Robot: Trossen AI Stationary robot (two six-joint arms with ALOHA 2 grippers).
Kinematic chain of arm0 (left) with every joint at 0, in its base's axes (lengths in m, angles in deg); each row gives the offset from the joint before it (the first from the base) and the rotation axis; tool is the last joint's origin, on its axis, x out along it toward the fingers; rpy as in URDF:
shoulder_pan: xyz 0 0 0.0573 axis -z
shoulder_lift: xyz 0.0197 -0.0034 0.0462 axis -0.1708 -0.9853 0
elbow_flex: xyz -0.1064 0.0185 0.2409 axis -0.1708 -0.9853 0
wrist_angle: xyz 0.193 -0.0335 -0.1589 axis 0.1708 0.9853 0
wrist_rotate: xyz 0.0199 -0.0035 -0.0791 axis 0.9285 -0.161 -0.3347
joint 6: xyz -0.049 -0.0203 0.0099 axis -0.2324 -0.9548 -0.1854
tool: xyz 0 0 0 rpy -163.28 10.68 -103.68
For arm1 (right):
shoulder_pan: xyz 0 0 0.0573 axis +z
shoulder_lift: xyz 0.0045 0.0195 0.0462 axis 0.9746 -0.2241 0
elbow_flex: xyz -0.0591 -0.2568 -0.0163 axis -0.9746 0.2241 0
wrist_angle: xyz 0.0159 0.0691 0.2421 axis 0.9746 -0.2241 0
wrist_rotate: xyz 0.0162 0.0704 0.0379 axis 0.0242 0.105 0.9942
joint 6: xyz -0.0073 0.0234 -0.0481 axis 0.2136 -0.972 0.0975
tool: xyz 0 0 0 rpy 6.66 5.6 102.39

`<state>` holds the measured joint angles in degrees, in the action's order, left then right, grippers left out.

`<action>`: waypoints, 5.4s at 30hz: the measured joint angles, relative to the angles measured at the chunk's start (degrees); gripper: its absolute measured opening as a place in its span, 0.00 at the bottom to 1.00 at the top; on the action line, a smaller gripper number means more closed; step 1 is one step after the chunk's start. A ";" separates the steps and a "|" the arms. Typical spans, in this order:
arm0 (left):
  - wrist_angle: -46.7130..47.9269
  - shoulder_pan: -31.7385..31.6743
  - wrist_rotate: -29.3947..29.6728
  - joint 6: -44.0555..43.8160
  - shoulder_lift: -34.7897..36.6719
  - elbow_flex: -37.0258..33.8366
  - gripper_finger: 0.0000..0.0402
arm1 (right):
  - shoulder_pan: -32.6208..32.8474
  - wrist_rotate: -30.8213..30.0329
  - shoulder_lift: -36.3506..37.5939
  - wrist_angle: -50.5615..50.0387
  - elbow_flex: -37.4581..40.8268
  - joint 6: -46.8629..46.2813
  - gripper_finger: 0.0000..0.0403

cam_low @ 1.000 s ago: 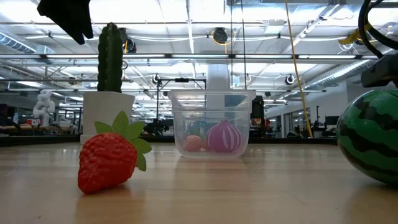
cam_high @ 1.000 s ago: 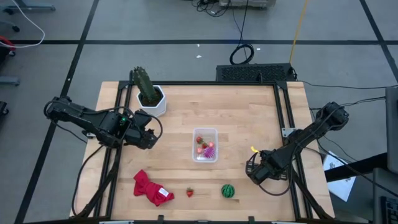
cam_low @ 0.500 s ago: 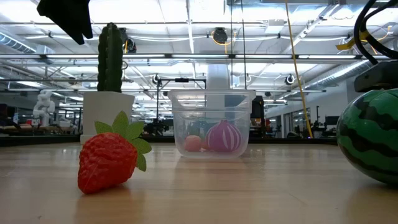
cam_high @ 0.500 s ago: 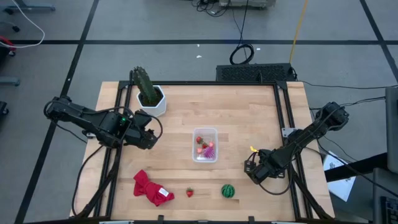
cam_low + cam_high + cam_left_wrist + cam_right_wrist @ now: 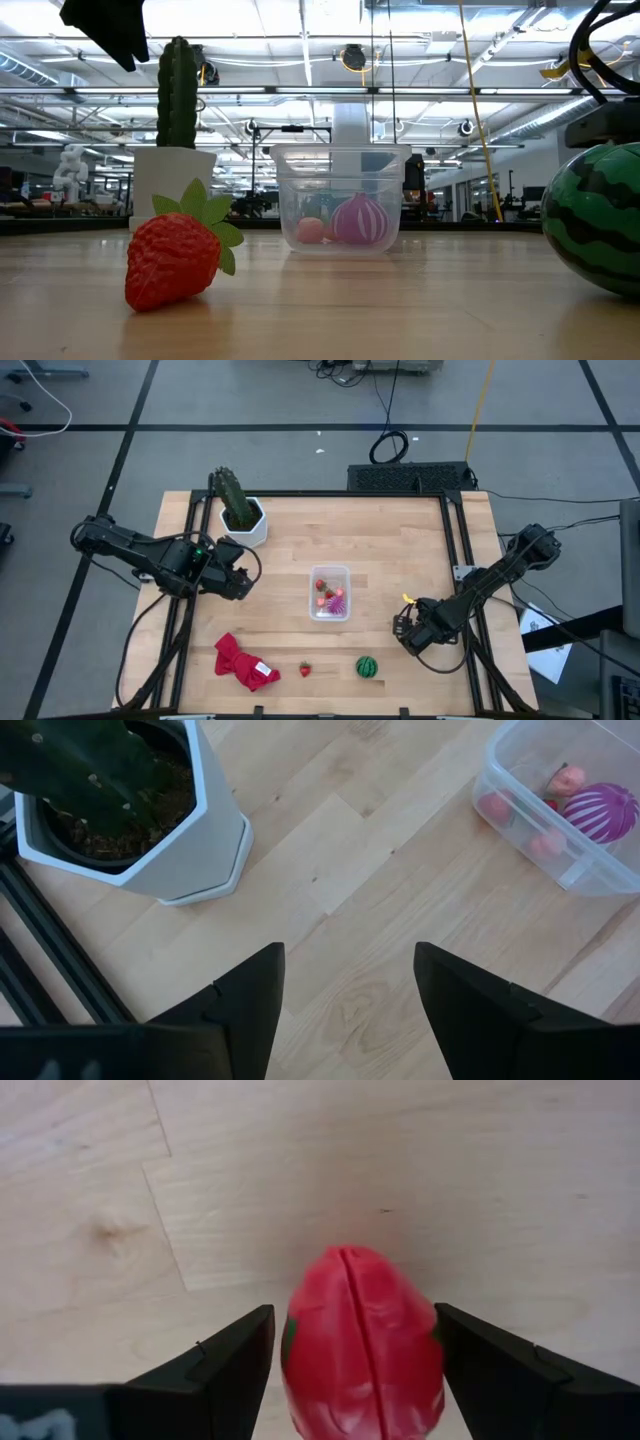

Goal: Pick and placing Produce into tupperware
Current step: Put the red dragonfruit into the transparent bin

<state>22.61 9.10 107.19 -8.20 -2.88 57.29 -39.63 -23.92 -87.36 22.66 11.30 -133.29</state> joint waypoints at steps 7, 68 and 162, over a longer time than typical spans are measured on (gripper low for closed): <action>0.01 0.00 0.00 0.08 0.00 -0.01 0.57 | -0.01 -0.02 0.00 -0.12 0.00 0.01 0.65; 0.02 0.00 0.09 -0.12 0.00 0.00 0.57 | -2.26 -0.11 0.02 -1.21 0.00 1.86 0.54; -0.17 -0.85 -0.22 0.55 0.02 -0.02 0.57 | -30.98 -8.47 -6.63 32.84 -27.52 78.00 0.54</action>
<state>22.44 8.25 106.97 -7.65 -2.85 57.27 -70.61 -32.39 -93.99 55.50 -16.22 -55.28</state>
